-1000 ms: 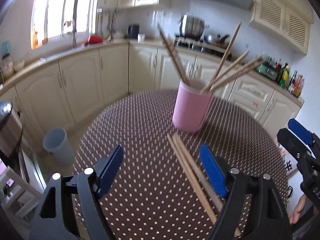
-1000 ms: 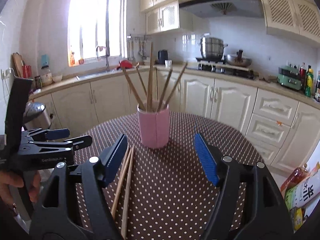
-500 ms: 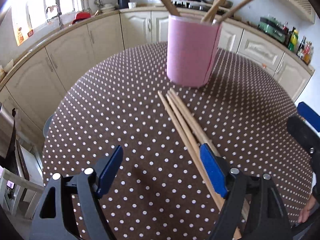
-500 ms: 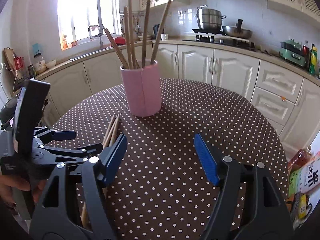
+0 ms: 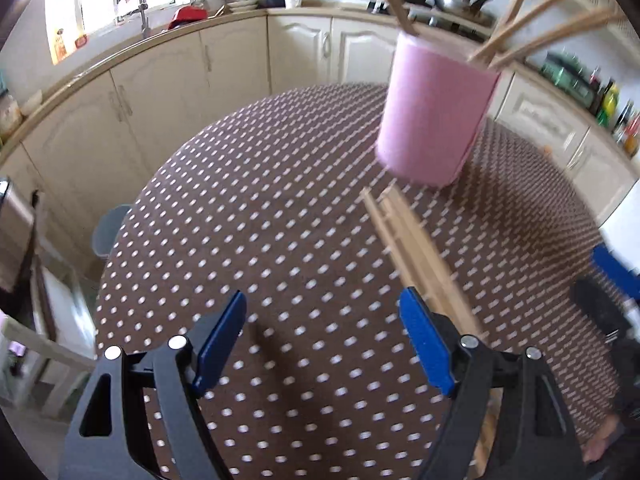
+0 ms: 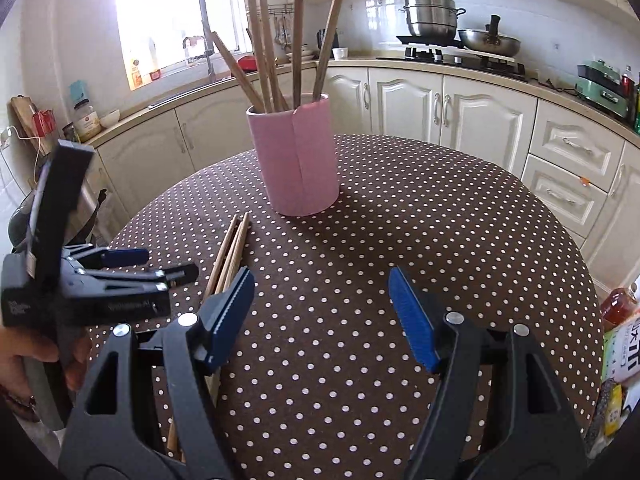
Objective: Organize utensils
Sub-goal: 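Lower the right tool toward the chopsticks lying beside the cup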
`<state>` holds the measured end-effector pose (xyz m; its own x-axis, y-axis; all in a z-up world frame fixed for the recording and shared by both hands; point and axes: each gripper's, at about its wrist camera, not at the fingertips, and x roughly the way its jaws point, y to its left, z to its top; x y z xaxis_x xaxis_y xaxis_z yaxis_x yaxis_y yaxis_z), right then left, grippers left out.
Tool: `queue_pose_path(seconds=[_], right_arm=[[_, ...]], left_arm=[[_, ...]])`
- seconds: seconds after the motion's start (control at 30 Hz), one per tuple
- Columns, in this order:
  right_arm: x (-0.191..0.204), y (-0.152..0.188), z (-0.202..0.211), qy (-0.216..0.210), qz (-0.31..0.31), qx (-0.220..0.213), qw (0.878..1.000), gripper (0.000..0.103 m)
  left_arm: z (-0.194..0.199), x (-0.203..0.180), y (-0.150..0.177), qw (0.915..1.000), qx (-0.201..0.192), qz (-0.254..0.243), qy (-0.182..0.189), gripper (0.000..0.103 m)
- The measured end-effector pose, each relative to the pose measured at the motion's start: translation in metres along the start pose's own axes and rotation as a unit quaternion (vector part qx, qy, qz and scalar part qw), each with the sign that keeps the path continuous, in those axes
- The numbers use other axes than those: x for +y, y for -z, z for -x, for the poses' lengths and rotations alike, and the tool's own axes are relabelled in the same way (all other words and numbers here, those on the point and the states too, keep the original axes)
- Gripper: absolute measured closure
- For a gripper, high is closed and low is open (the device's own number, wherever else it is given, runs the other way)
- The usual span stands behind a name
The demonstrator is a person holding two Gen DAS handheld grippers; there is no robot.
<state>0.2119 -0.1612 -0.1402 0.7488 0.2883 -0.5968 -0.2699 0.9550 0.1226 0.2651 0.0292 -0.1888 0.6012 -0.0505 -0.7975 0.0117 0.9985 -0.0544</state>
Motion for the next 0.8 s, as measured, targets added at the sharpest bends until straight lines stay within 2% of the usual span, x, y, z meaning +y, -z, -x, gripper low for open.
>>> queue_pose_path(seconds=[0.07, 0.2, 0.33, 0.4, 0.53, 0.7, 0.8], right_arm=[[0.001, -0.001, -0.002, -0.004, -0.001, 0.003, 1.0, 0.034], [0.002, -0.002, -0.006, -0.006, -0.004, 0.009, 1.0, 0.034], [0.002, -0.003, -0.009, -0.006, 0.0, 0.015, 1.0, 0.034], [0.004, -0.004, -0.013, -0.008, 0.001, 0.02, 1.0, 0.034], [0.009, -0.009, -0.021, -0.021, 0.006, 0.033, 0.999, 0.034], [0.021, -0.017, -0.036, -0.045, 0.012, 0.053, 0.998, 0.034], [0.027, -0.022, -0.05, -0.062, 0.008, 0.07, 0.996, 0.034]], left_arm=[[0.0, -0.006, -0.004, 0.9999, 0.002, -0.013, 0.01, 0.025], [-0.013, -0.019, -0.008, 0.9987, 0.013, -0.046, -0.019, 0.025], [-0.021, -0.015, -0.014, 0.9993, 0.016, -0.029, -0.02, 0.025], [-0.027, -0.012, -0.02, 0.9988, 0.016, -0.033, -0.034, 0.025], [-0.035, -0.007, -0.032, 0.9987, 0.008, -0.04, -0.031, 0.025], [-0.042, 0.005, -0.048, 0.9979, 0.0, -0.065, -0.006, 0.058], [-0.039, 0.01, -0.046, 0.9972, 0.001, -0.074, 0.002, 0.071]])
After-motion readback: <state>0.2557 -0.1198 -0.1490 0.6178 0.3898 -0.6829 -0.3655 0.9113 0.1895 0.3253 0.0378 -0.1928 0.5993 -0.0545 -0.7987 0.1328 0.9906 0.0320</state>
